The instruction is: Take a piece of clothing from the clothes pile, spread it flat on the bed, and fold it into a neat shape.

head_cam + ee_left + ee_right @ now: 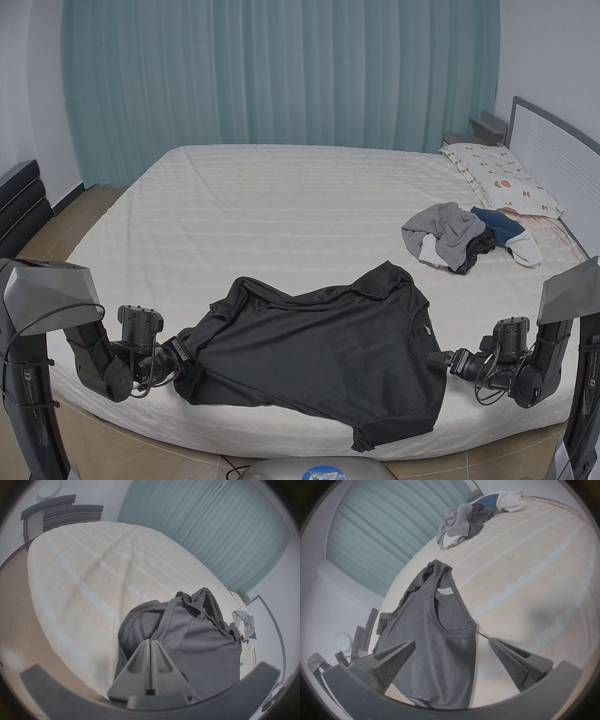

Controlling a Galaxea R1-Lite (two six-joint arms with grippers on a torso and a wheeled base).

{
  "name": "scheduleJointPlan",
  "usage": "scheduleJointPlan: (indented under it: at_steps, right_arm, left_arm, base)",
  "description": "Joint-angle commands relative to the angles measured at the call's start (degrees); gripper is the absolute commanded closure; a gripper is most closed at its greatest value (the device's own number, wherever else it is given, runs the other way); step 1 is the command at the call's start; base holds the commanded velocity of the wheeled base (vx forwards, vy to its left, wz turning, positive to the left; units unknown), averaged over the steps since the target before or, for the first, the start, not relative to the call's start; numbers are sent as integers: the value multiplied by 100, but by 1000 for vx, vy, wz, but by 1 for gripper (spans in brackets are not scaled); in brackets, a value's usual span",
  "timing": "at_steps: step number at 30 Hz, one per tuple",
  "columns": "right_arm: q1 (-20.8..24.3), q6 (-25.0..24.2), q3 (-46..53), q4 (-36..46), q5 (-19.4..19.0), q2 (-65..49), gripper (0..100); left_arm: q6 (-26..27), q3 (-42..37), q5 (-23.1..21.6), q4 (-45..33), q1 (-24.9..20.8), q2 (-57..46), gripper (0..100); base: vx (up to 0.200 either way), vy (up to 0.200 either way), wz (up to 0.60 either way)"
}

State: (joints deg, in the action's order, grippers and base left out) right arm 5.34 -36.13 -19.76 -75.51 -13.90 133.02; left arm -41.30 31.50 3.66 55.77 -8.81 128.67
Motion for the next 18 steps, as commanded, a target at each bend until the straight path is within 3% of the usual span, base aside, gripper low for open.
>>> scheduleJointPlan:
  at_steps: [1, 7, 8, 18]
  right_arm:
    - [81, -17, 34, 1, -69, 75, 0]
    - [239, -17, 43, 10, -52, 242, 0]
    - [248, 1, 25, 10, -43, 338, 100]
    - [-24, 159, 25, 71, 10, 189, 100]
  left_arm:
    - [-18, -12, -14, 4, -15, 0, 0]
    - [-18, 5, -5, 13, -15, 0, 0]
    - [-18, 14, -5, 4, -15, 0, 0]
    - [-18, 49, -5, 13, 29, 9, 0]
  base:
    - [0, 0, 0]
    - [0, 0, 0]
    - [0, 0, 0]
    - [0, 0, 0]
